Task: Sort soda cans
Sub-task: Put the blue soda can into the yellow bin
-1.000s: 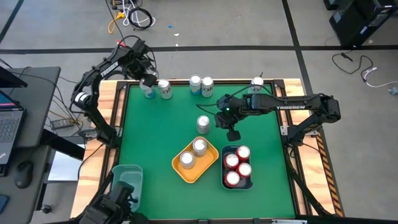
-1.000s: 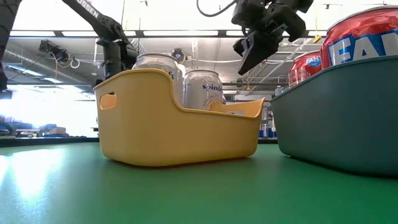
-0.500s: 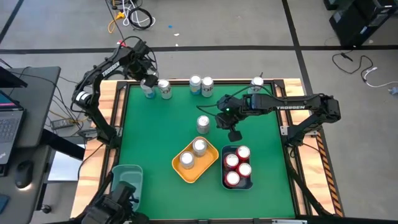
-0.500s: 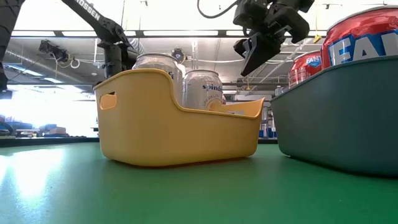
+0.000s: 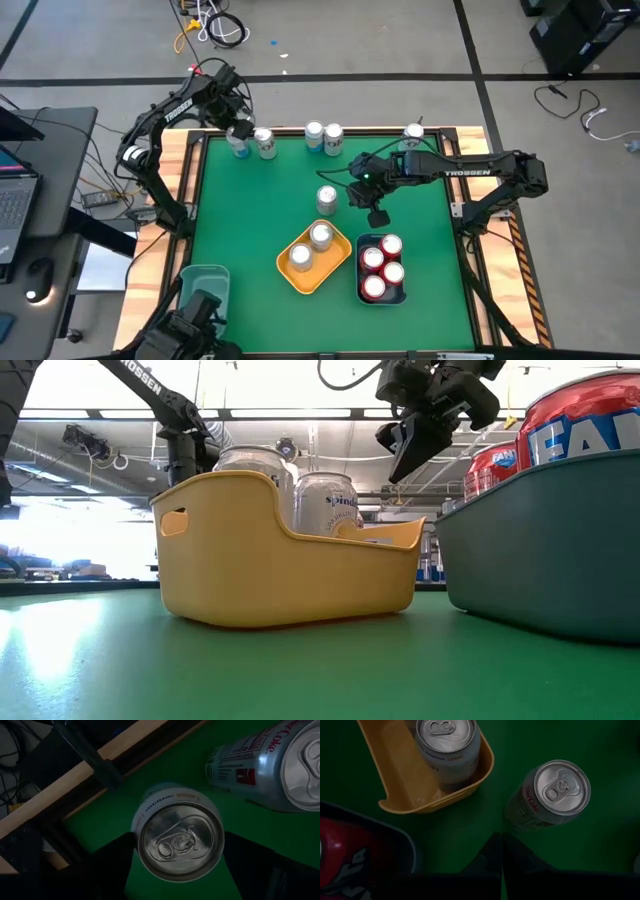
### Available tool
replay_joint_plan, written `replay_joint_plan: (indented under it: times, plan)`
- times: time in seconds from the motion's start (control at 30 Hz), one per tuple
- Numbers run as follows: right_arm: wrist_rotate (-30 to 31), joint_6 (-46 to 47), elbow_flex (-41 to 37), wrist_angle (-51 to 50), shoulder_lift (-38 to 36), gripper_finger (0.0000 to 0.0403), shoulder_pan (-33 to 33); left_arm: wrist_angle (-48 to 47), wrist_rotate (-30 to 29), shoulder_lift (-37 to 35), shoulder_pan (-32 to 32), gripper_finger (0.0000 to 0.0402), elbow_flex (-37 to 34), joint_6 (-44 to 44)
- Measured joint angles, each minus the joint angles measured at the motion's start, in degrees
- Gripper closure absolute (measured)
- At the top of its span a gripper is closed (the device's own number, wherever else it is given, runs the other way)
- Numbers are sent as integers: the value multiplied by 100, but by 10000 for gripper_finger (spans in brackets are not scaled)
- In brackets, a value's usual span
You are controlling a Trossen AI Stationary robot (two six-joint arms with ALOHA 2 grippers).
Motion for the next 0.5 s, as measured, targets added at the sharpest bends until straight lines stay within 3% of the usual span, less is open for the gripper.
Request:
replay_joint_plan:
  times: [0.23,0.5]
  plan:
    - [0,0,0,-24,0,403,-2,333,43,9,-77,101,-8,17]
    - [0,-22,0,-53,0,403,-2,-1,140,22,-118,101,-8,59]
